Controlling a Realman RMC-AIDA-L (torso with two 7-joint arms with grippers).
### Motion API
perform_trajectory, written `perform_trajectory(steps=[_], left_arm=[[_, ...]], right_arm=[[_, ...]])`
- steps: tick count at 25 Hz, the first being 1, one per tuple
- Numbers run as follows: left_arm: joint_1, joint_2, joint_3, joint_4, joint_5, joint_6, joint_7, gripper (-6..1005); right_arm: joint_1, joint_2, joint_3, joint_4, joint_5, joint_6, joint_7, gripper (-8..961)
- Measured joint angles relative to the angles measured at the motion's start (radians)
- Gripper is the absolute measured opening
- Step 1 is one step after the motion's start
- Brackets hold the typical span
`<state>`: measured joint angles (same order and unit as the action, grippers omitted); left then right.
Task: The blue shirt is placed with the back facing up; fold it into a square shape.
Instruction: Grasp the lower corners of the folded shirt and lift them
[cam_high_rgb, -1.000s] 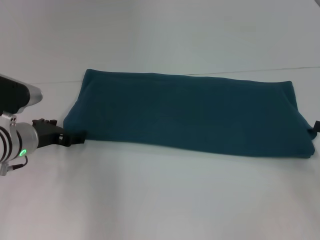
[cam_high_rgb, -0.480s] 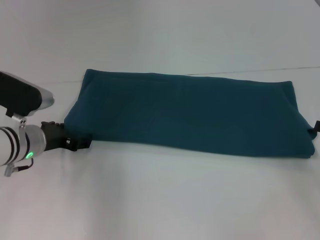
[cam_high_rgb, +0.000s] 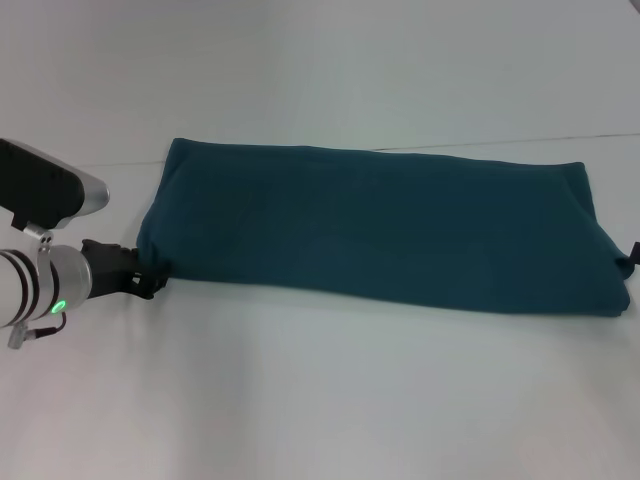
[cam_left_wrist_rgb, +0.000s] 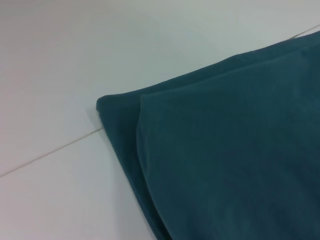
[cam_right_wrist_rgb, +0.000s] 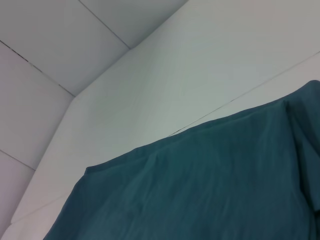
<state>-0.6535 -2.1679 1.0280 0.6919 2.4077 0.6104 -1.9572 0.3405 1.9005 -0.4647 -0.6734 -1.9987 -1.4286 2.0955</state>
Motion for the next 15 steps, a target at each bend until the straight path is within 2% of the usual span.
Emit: perform_trajectory(steps=[4, 9, 14, 15], left_arm=[[-0.003, 0.002, 0.001, 0.0, -0.001, 0.0, -0.003, 423], [-0.005, 0.002, 0.006, 0.0, 0.001, 0.0, -0.015, 223], [-0.005, 0.002, 0.006, 0.0, 0.001, 0.012, -0.015, 6], [-0.005, 0.002, 0.006, 0.001, 0.001, 0.016, -0.015, 6]], right_arm=[[0.0, -0.001, 0.002, 0.0, 0.0, 0.0, 0.0, 835], [-0.001, -0.003, 0.007, 0.0, 0.0, 0.001, 0.0, 735], [0.0, -0.009, 0.005, 0.0, -0.021, 0.006, 0.008, 724], [0.001, -0.009, 0.008, -0.001, -0.033, 0.008, 0.011, 722]])
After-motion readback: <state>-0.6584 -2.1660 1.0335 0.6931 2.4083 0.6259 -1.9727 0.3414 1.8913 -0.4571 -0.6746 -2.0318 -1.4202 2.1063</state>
